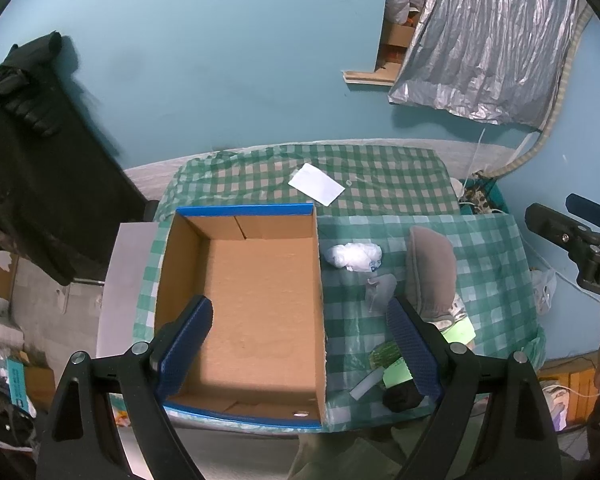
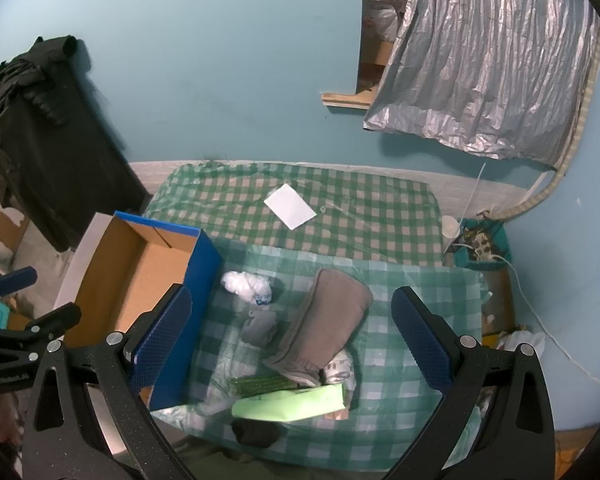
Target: Organize soft objects
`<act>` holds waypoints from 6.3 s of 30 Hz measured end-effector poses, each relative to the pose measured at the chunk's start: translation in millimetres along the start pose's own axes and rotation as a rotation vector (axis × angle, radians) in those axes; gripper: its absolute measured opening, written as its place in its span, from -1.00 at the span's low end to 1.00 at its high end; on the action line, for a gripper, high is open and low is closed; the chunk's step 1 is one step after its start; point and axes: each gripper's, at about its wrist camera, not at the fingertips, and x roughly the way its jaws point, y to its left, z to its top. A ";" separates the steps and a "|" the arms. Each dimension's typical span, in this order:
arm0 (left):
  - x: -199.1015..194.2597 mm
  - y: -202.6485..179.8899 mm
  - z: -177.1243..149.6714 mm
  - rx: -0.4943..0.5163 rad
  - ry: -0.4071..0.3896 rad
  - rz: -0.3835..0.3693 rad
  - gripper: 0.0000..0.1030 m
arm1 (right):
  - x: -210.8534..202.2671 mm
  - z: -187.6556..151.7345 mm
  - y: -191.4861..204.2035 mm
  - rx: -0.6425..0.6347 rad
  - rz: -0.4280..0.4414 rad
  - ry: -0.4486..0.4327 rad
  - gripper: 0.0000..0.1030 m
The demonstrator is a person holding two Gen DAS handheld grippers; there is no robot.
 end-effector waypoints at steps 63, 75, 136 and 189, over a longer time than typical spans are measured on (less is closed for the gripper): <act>92.9 -44.1 15.8 0.084 0.140 0.017 0.74 | 89.9 -18.8 -85.7 0.072 -0.009 0.248 0.95; 134.4 -85.5 11.5 0.139 0.200 -0.039 0.74 | 161.1 -78.7 -103.7 0.059 -0.018 0.432 0.89; 257.6 -237.9 -23.1 0.402 0.446 -0.078 0.74 | 202.0 -154.6 -166.4 0.163 -0.023 0.512 0.19; 100.8 -157.5 -7.8 0.431 0.111 -0.080 -0.53 | 94.6 -90.0 -121.9 0.010 0.010 0.326 0.01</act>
